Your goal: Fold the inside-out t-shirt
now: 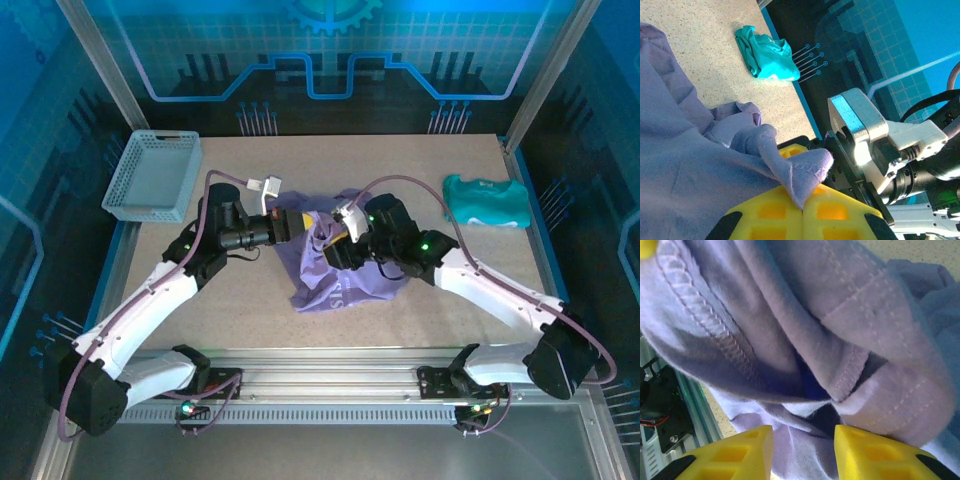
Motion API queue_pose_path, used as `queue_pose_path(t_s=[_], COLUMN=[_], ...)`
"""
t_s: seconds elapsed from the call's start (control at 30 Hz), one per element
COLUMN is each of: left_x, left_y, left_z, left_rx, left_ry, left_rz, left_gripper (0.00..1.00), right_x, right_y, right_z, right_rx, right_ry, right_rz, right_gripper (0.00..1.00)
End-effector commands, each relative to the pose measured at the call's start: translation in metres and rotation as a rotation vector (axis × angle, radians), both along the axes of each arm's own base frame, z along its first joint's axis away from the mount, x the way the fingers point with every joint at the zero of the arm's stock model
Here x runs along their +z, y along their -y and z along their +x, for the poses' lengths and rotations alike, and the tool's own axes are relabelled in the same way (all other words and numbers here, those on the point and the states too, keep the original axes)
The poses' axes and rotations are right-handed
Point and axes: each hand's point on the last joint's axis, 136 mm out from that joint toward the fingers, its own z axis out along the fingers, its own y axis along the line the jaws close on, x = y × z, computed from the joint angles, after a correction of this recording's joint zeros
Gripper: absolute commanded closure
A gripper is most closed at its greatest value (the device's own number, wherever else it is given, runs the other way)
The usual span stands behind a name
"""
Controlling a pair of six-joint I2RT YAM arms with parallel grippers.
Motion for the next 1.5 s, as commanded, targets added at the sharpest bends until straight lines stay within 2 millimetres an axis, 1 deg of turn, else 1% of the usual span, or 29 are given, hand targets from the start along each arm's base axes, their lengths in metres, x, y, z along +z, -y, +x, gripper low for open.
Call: queue_pose_path(t_s=[0.0, 0.13, 0.27, 0.3, 0.4, 0.5, 0.57, 0.63, 0.73, 0.83, 0.9, 0.97, 1.07, 1.13, 1.23, 1.3, 1.37, 1.4, 1.47], left_x=[0.004, 0.005, 0.004, 0.003, 0.003, 0.002, -0.001, -0.008, -0.023, -0.037, -0.042, -0.045, -0.049, -0.05, -0.047, -0.044, -0.039, -0.037, -0.033], left_y=[-0.004, -0.003, -0.003, -0.004, -0.005, -0.007, -0.01, -0.015, -0.023, -0.025, -0.022, -0.021, -0.021, -0.021, -0.021, -0.02, -0.02, -0.018, -0.017], left_z=[-0.002, -0.002, -0.001, -0.001, 0.001, 0.003, 0.006, 0.012, 0.02, 0.025, 0.027, 0.028, 0.03, 0.031, 0.033, 0.034, 0.034, 0.033, 0.03], left_rx=[0.012, 0.008, 0.01, 0.011, 0.021, 0.042, 0.064, 0.103, 0.15, 0.16, 0.154, 0.152, 0.154, 0.154, 0.158, 0.155, 0.149, 0.141, 0.127], left_ry=[0.013, 0.017, 0.017, 0.018, 0.02, 0.026, 0.031, 0.036, 0.039, 0.023, 0.018, 0.018, 0.016, 0.018, 0.036, 0.057, 0.075, 0.085, 0.103], left_rz=[-0.018, -0.021, -0.018, -0.017, -0.012, -0.001, 0.02, 0.062, 0.134, 0.173, 0.177, 0.179, 0.19, 0.192, 0.189, 0.185, 0.175, 0.167, 0.156], left_gripper=[1.0, 1.0, 1.0, 1.0, 1.0, 1.0, 1.0, 1.0, 1.0, 1.0, 1.0, 1.0, 1.0, 1.0, 1.0, 1.0, 1.0, 1.0, 1.0], right_x=[0.023, 0.02, 0.022, 0.023, 0.024, 0.023, 0.025, 0.032, 0.056, 0.084, 0.095, 0.098, 0.096, 0.093, 0.086, 0.085, 0.088, 0.088, 0.087], right_y=[-0.016, -0.021, -0.029, -0.031, -0.034, -0.03, -0.023, -0.017, -0.015, -0.023, -0.028, -0.032, -0.039, -0.046, -0.057, -0.064, -0.067, -0.066, -0.06], right_z=[0.005, 0.011, 0.009, 0.007, 0.0, -0.007, -0.011, -0.015, -0.026, -0.04, -0.048, -0.052, -0.058, -0.066, -0.081, -0.095, -0.107, -0.109, -0.103], right_rx=[0.061, 0.08, 0.129, 0.146, 0.187, 0.198, 0.192, 0.186, 0.207, 0.263, 0.294, 0.307, 0.311, 0.341, 0.425, 0.496, 0.564, 0.571, 0.54], right_ry=[0.083, 0.098, 0.106, 0.105, 0.095, 0.085, 0.087, 0.095, 0.105, 0.09, 0.081, 0.084, 0.134, 0.165, 0.141, 0.121, 0.114, 0.117, 0.139], right_rz=[0.043, 0.022, 0.041, 0.049, 0.064, 0.057, 0.042, 0.035, 0.097, 0.198, 0.235, 0.228, 0.14, 0.078, 0.074, 0.107, 0.143, 0.149, 0.135], right_gripper=[0.61, 0.6, 0.6, 0.63, 0.78, 0.91, 0.97, 1.0, 1.0, 1.0, 1.0, 1.0, 0.99, 0.99, 0.98, 0.94, 0.89, 0.86, 0.81])
